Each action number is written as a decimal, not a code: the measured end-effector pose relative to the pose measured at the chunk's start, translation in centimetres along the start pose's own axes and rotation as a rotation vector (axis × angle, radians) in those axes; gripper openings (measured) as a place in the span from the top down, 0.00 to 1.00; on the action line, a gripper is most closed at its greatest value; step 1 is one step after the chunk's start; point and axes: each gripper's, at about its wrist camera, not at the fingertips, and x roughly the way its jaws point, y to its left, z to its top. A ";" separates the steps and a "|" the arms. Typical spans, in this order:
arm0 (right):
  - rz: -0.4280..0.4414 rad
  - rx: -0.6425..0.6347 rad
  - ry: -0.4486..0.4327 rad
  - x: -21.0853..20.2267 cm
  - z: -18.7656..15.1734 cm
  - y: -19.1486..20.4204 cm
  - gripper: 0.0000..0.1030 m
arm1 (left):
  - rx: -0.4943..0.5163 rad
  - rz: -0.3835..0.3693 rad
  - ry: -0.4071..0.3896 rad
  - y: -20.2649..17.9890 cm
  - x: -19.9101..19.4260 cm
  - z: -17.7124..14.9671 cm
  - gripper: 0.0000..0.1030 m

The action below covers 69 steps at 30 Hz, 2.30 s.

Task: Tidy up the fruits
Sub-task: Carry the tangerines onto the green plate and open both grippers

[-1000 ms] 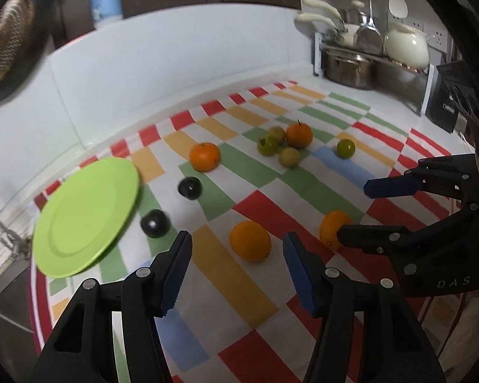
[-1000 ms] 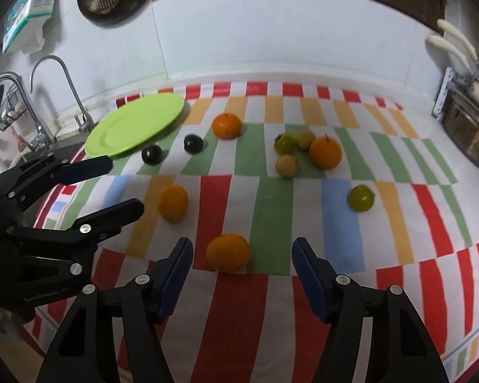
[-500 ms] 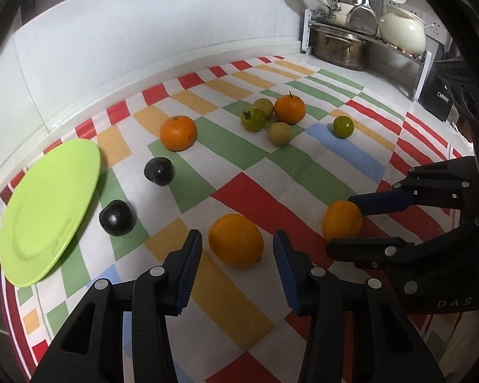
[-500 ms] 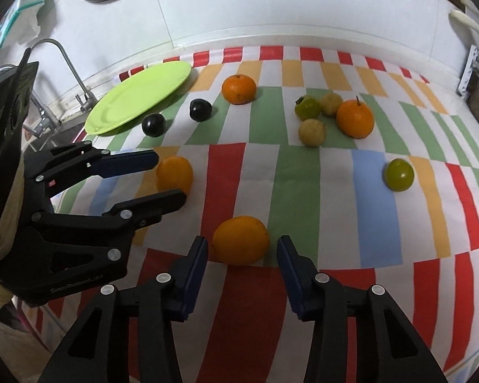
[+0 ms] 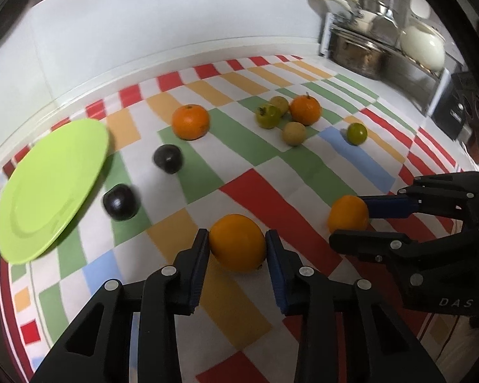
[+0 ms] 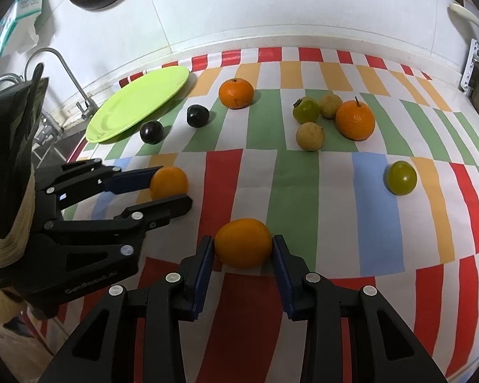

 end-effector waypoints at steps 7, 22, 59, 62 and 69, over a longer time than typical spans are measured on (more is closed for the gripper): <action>0.006 -0.064 -0.048 -0.6 0.8 1.0 0.64 | -0.121 0.063 -0.030 1.2 -2.3 -0.4 0.66; 0.082 -0.223 -0.209 -1.2 5.6 6.1 0.64 | -0.270 0.260 -0.153 6.3 -7.2 -0.4 0.66; 0.189 -0.302 -0.117 11.3 15.2 12.9 0.62 | -0.412 0.406 -0.121 17.3 -3.4 -0.1 0.55; 0.182 -0.295 -0.137 10.4 15.1 12.6 0.62 | -0.421 0.415 -0.130 16.8 -4.3 -0.3 0.55; 0.171 -0.281 -0.199 6.4 13.8 11.8 0.62 | -0.407 0.433 -0.188 14.1 -7.5 0.0 0.55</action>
